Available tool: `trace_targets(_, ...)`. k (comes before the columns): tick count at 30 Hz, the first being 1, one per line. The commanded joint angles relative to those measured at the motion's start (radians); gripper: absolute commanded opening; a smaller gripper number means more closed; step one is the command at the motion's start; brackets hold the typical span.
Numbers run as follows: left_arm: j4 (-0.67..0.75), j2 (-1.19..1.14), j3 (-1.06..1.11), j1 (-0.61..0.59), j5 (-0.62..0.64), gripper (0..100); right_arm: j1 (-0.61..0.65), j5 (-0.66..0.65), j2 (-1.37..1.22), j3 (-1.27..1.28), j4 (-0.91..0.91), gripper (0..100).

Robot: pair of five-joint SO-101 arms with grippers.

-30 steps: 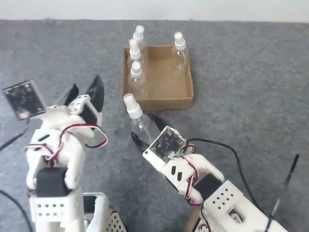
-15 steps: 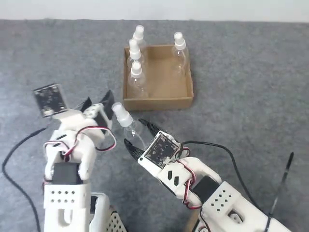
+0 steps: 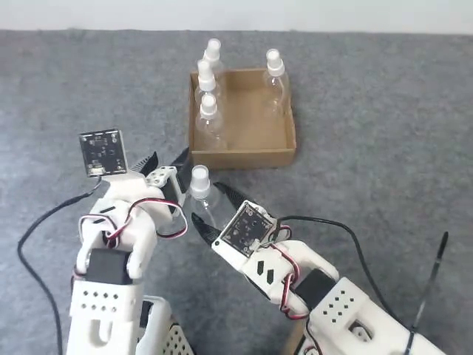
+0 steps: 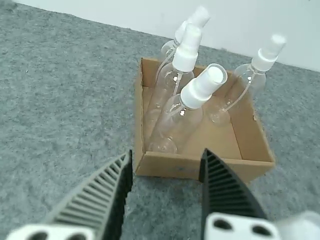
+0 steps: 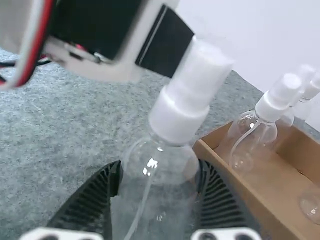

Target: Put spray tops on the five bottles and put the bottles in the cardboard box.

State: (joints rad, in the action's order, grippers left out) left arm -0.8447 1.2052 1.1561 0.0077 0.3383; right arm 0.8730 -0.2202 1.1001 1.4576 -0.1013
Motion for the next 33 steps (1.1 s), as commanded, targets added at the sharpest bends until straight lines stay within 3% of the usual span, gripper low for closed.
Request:
trace_targets(1, -0.008, 0.009, -0.016, -0.012, -0.012, 20, -0.035, -0.008, 0.021, -0.032, 0.024, 5.4)
trace_targets(5, 0.000, 0.009, -0.016, -0.081, -0.011, 20, -0.035, -0.008, 0.021, -0.035, 0.024, 5.4)
trace_targets(11, -0.020, 0.009, -0.002, -0.086, -0.012, 20, -0.035, -0.006, 0.021, -0.038, 0.025, 5.4)
trace_targets(20, -0.083, 0.009, 0.002, 0.084, -0.017, 20, -0.035, -0.006, 0.021, -0.037, 0.025, 5.4)
trace_targets(25, -0.084, 0.009, 0.007, 0.172, -0.081, 20, -0.035, -0.006, 0.015, -0.037, 0.025, 5.4)
trace_targets(33, -0.080, 0.009, 0.001, 0.110, -0.081, 20, -0.039, -0.006, 0.019, -0.031, 0.022, 5.4)
